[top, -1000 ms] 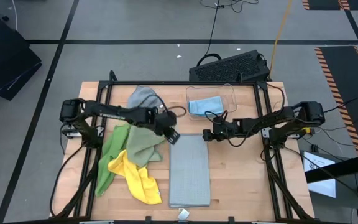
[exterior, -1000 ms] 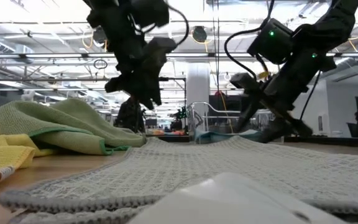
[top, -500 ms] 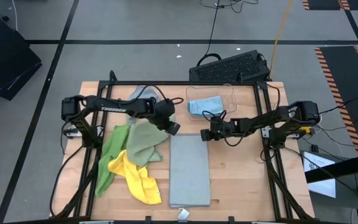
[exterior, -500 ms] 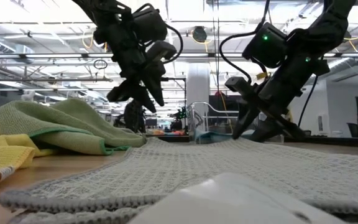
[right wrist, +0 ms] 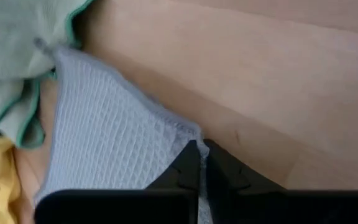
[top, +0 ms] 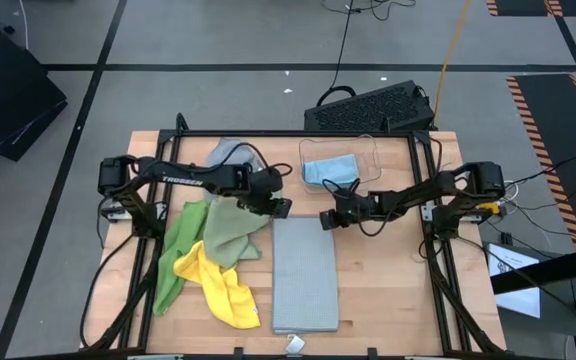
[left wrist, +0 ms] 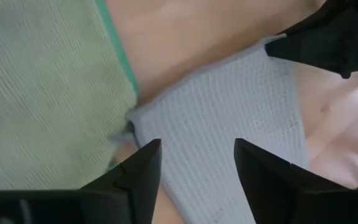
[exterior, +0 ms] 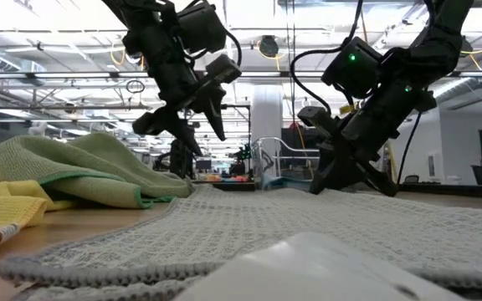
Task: Fold microfiber towels
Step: Fold the light gray towel
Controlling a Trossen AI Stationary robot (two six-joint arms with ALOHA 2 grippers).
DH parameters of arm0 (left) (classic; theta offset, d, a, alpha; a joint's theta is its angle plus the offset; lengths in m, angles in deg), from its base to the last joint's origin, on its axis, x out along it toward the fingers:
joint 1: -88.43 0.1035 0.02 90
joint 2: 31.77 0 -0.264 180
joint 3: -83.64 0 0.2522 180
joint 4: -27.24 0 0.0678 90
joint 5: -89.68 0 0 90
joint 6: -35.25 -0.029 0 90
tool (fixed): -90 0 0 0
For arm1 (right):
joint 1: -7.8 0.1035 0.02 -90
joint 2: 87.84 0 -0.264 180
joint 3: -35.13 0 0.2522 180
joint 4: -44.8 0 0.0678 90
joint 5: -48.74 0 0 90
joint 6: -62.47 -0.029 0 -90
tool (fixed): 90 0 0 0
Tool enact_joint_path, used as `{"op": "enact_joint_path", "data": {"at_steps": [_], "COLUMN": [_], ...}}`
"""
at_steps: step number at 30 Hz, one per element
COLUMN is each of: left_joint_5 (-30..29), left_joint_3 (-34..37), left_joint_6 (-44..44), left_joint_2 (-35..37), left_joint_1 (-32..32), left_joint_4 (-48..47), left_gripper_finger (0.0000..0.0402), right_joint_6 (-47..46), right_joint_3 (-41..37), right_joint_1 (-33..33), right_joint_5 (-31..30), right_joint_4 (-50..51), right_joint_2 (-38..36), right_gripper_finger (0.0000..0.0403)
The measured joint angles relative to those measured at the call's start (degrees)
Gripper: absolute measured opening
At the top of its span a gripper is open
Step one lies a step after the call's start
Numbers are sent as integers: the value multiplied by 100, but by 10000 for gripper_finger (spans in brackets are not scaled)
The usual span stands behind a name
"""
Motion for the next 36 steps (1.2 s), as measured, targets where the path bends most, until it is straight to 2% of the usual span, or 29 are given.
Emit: {"op": "enact_joint_path", "data": {"at_steps": [5, 9, 12, 15, 18, 21, 24, 29, 36], "left_joint_5": [3, -59, -486, -719, -477, -4, 87, 449, 600], "left_joint_3": [0, 0, 0, -7, -2, -2, -2, -4, 4], "left_joint_6": [134, -175, -949, -2449, -3616, -4063, -4546, -5047, -5277], "left_joint_2": [20, 71, 82, -27, -221, -403, -576, -807, -1051], "left_joint_1": [-132, -230, -327, -391, -374, -296, -222, 22, 435], "left_joint_4": [248, 944, 1611, 2127, 2175, 2119, 2072, 1961, 1738], "left_gripper_finger": [207, 208, 208, 215, 233, 255, 265, 252, 236], "right_joint_6": [851, 1547, 1784, 2254, 2794, 3147, 3357, 3420, 3785], "right_joint_3": [-6, -4, -2, -4, 0, 0, 0, -2, 0], "right_joint_1": [4, 66, 77, 67, 74, 72, 65, 52, 54], "right_joint_5": [326, 500, 429, 382, 389, 307, 243, 247, 252], "right_joint_4": [-70, 99, 460, 556, 494, 530, 634, 616, 545], "right_joint_2": [-190, -640, -960, -1210, -1486, -1706, -1834, -1828, -1828], "right_gripper_finger": [4, 3, 2, 2, 1, 1, 1, 1, 0]}}
